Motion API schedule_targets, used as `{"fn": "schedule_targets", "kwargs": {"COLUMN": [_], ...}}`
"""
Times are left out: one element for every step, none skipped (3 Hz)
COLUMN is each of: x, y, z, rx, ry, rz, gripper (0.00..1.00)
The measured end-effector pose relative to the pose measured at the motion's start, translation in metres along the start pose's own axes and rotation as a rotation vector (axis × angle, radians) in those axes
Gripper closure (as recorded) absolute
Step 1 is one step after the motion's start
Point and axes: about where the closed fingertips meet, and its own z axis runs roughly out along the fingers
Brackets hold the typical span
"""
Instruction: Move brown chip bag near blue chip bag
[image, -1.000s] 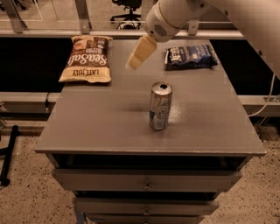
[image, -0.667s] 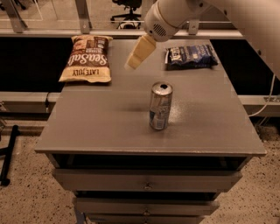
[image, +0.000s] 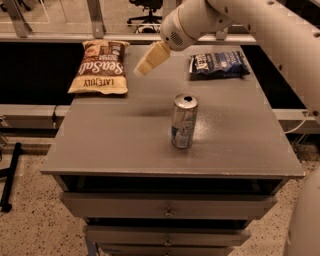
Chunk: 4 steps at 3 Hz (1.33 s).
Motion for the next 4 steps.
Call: {"fn": "schedule_targets", "kwargs": {"x": [-0.007, -0.006, -0.005, -0.010], "y": [-0.014, -0.021, -0.018, -0.006], "z": [0.028, 0.058, 0.083, 0.113], "rx": [-0.031, -0.064, -0.091, -0.118], "ry": [-0.076, -0.124, -0.145, -0.184], "rz": [0.038, 0.080, 0.103, 0.132], "gripper": [0.00, 0.00, 0.00, 0.00]}}
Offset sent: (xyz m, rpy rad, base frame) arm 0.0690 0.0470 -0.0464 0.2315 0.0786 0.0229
